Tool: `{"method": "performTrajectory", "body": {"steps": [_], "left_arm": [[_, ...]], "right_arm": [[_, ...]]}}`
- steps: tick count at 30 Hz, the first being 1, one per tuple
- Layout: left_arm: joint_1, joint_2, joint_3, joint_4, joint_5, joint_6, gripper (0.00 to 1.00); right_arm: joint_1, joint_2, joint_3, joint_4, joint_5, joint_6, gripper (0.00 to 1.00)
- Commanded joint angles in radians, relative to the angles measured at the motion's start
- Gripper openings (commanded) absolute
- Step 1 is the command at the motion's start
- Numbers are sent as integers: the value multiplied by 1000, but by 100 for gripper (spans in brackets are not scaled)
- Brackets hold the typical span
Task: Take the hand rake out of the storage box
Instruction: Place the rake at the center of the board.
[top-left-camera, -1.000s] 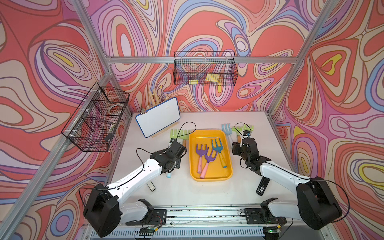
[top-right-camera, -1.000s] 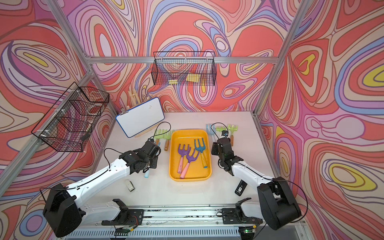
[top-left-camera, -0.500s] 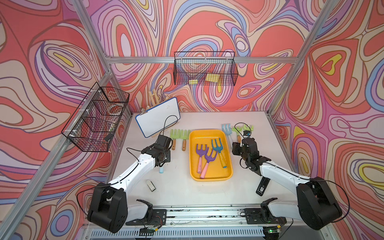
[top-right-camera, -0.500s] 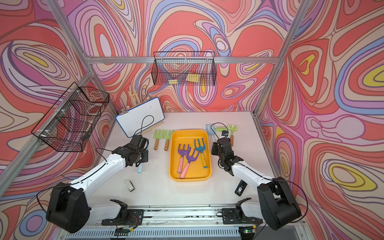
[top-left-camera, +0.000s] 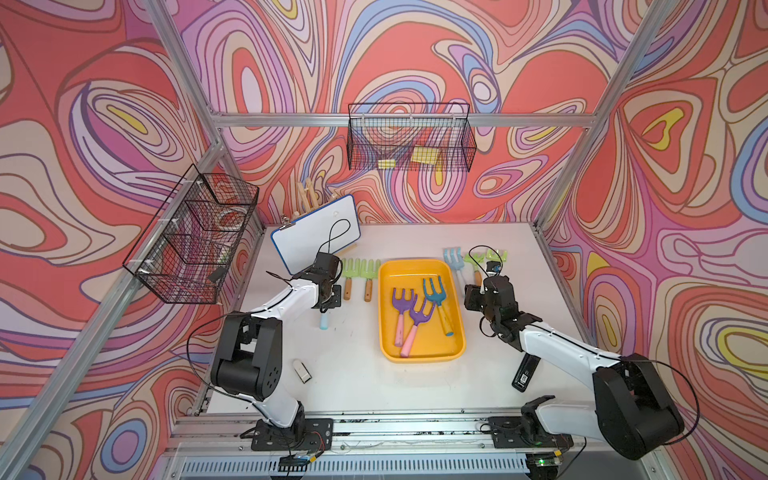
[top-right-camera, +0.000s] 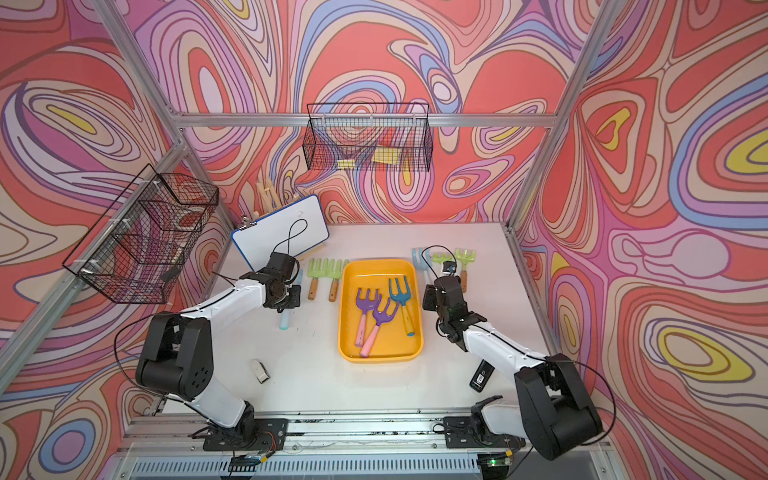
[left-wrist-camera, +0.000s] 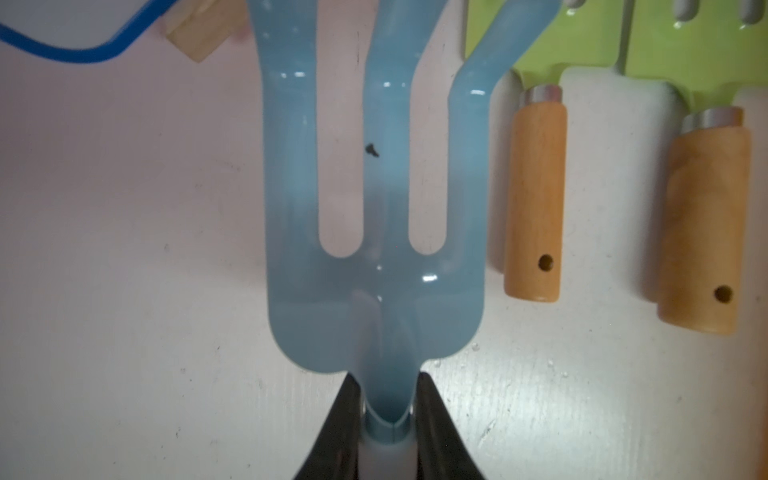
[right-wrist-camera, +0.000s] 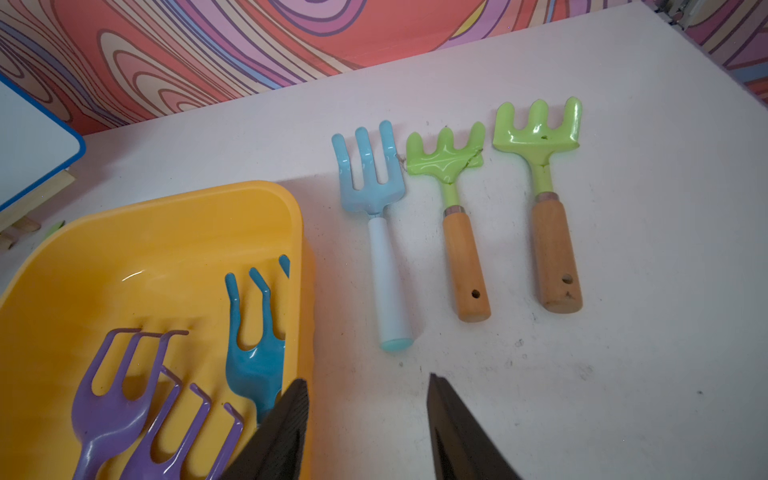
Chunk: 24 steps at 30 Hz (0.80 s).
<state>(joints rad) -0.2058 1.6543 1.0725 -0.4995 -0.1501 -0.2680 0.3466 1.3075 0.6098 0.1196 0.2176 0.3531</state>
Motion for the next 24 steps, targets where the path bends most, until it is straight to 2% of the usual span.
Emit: {"method": "performTrajectory", "body": {"steps": [1, 4, 9, 24], "left_arm": [[21, 55, 56, 13, 25, 36, 9], [36, 102, 88, 1, 21, 44, 10], [84, 141, 96, 16, 82, 37, 12], [92, 260, 205, -83, 93, 52, 19]], "right_arm": [[2, 18, 28, -4, -3, -6, 51], [3, 19, 30, -6, -3, -8, 51], [3, 27, 36, -8, -4, -11, 51], [2, 34, 44, -14, -9, -13, 51]]}}
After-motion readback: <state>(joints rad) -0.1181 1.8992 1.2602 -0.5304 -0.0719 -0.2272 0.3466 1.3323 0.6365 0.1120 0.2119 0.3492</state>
